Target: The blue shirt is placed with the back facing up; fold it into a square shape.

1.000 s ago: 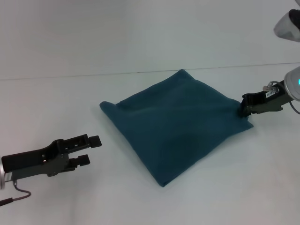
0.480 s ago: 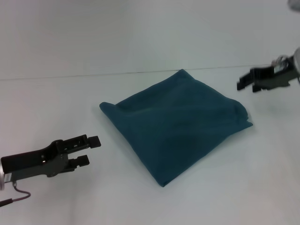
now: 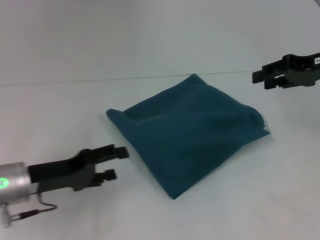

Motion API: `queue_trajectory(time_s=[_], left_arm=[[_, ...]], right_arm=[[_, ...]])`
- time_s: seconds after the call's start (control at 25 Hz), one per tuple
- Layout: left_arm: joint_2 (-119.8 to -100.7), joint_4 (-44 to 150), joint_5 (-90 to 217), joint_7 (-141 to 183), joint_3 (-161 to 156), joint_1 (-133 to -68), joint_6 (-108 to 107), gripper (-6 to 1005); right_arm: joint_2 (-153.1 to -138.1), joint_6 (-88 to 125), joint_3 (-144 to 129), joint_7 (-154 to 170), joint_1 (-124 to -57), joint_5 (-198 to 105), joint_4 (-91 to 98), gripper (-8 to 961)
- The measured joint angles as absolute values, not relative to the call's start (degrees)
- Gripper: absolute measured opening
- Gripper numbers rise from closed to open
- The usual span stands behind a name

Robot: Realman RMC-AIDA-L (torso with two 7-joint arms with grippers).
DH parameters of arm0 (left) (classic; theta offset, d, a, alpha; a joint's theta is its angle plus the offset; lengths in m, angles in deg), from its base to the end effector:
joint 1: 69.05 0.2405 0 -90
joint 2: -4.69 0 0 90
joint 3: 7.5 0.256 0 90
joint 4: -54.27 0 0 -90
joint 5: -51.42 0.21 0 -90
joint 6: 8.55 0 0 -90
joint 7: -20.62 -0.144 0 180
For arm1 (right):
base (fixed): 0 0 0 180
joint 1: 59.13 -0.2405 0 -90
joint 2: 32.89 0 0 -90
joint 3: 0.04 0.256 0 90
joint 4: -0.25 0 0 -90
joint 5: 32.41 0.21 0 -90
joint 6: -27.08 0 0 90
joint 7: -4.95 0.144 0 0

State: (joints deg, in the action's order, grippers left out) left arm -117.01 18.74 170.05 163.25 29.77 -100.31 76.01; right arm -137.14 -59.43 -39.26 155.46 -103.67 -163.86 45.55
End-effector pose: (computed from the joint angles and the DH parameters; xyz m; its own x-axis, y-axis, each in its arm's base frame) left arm -0.2646 0.3302 -0.0253 -0.1138 0.9319 0.3443 0.9278 -0.0242 0.3722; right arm 0.2321 0.4241 0.1234 0.2408 -0.8740 -0.4220 -0.9706 -0.2195 -0.0993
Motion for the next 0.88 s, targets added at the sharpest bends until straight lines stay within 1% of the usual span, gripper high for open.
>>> queue_trajectory(time_s=[0.08, 0.32, 0.56, 0.76, 0.88], left_arm=[[-117.43, 20.2, 170.1, 164.0, 31.9, -101.6, 73.6, 920], [-118.81, 24.6, 170.1, 164.4, 34.3, -105.9, 66.2, 920], [-119.08, 27.0, 169.7, 165.7, 34.4, -107.9, 58.1, 920], [-119.19, 29.0, 169.6, 165.6, 34.4, -110.0, 53.5, 920], [-119.21, 30.2, 169.6, 165.3, 34.4, -111.4, 51.5, 919]], right_arm=[[-136.69, -59.6, -38.6, 154.9, -103.3, -163.7, 45.6, 534], [-136.27, -59.6, -37.5, 154.6, -103.2, -164.0, 45.7, 563], [-136.05, -59.1, -37.3, 155.0, -103.1, -164.0, 45.6, 786], [-136.05, -58.8, -37.2, 155.1, -103.3, -164.0, 45.5, 826], [-136.06, -58.7, -37.1, 155.1, -103.4, -164.0, 45.5, 827]])
